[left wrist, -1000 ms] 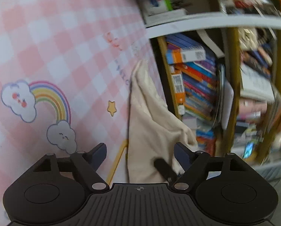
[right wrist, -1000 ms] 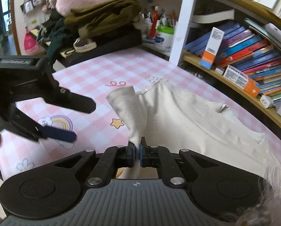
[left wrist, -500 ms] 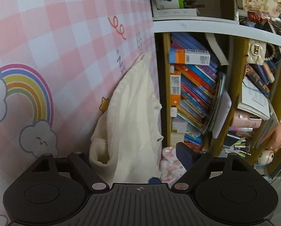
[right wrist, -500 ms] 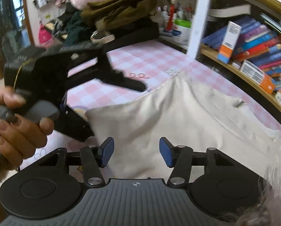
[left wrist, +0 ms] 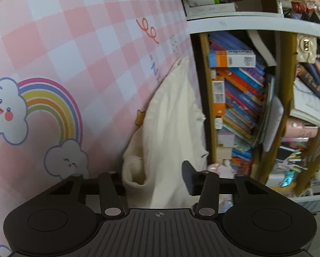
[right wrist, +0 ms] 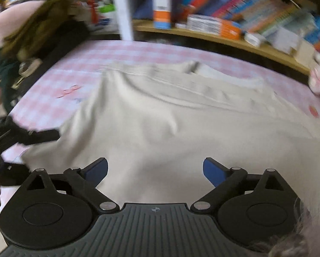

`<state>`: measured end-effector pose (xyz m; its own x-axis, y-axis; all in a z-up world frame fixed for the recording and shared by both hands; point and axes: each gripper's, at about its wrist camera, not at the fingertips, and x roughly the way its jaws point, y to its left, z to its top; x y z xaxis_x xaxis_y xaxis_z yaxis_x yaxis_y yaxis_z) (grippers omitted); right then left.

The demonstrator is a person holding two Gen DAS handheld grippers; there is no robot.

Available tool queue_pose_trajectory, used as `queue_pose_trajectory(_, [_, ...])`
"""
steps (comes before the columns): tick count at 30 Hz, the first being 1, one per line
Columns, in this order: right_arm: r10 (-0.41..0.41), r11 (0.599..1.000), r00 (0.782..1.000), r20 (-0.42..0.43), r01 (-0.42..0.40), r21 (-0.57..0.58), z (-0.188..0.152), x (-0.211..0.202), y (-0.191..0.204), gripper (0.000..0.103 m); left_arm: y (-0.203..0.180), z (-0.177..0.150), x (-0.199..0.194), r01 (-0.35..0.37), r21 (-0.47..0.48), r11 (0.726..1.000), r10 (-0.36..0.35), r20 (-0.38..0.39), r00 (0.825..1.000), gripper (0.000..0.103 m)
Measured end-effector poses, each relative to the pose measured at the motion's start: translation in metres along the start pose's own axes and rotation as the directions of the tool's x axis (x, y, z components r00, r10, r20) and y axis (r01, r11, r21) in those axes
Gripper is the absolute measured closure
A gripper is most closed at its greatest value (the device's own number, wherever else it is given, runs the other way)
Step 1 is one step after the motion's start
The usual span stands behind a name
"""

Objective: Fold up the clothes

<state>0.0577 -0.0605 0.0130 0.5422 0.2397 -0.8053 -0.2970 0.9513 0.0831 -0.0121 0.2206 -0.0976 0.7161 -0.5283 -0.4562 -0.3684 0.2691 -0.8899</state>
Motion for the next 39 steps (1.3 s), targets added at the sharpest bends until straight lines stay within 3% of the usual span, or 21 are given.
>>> queue_pose_trajectory(2, [-0.020, 1.000, 1.000, 0.000, 0.020, 0.018, 0.001, 0.001, -0.003, 0.002, 0.000, -0.001, 0.001, -0.030, 0.013, 0.999, 0.030, 0.004, 1.000, 0.088])
queue_pose_trajectory(6, [-0.035, 0.999, 0.999, -0.005, 0.035, 0.004, 0.011, 0.004, -0.002, 0.000, -0.002, -0.004, -0.001, -0.068, 0.043, 0.997, 0.067, 0.027, 0.997, 0.094])
queue_pose_trajectory(10, [-0.015, 0.999, 0.999, -0.029, 0.014, -0.032, 0.039, 0.015, 0.002, 0.000, -0.032, -0.016, -0.002, -0.071, 0.203, 0.977, 0.064, 0.041, 0.997, 0.095])
queue_pose_trajectory(14, [0.025, 0.999, 0.996, -0.080, -0.029, -0.044, 0.083, 0.028, 0.007, 0.000, -0.067, -0.031, 0.006, -0.067, 0.387, 0.919, 0.060, 0.031, 0.998, 0.095])
queue_pose_trajectory(18, [0.097, 0.995, 0.974, -0.205, -0.099, 0.002, 0.135, 0.042, 0.010, 0.000, -0.102, -0.046, 0.014, -0.060, 0.557, 0.828, 0.058, 0.020, 0.998, 0.095])
queue_pose_trajectory(21, [0.066, 0.993, 0.970, -0.235, -0.087, -0.079, 0.167, 0.049, 0.030, 0.000, -0.117, -0.056, 0.019, -0.054, 0.638, 0.768, 0.064, 0.008, 0.998, 0.095])
queue_pose_trajectory(24, [0.031, 0.979, 0.967, -0.254, -0.080, -0.186, 0.184, 0.056, 0.059, 0.000, -0.124, -0.064, 0.024, -0.040, 0.673, 0.738, 0.063, -0.009, 0.998, 0.094])
queue_pose_trajectory(29, [-0.049, 0.940, 0.948, -0.316, -0.063, -0.335, 0.185, 0.086, 0.107, 0.000, -0.125, -0.067, 0.027, -0.024, 0.686, 0.727, 0.059, -0.028, 0.998, 0.094])
queue_pose_trajectory(33, [-0.167, 0.887, 0.924, -0.345, -0.012, -0.461, 0.171, 0.117, 0.135, 0.000, -0.125, -0.070, 0.028, -0.025, 0.693, 0.721, 0.064, -0.030, 0.997, 0.094])
queue_pose_trajectory(39, [-0.289, 0.821, 0.896, -0.338, 0.050, -0.568, 0.155, 0.147, 0.143, 0.004, -0.125, -0.073, 0.025, -0.021, 0.707, 0.707, 0.062, -0.033, 0.998, 0.095])
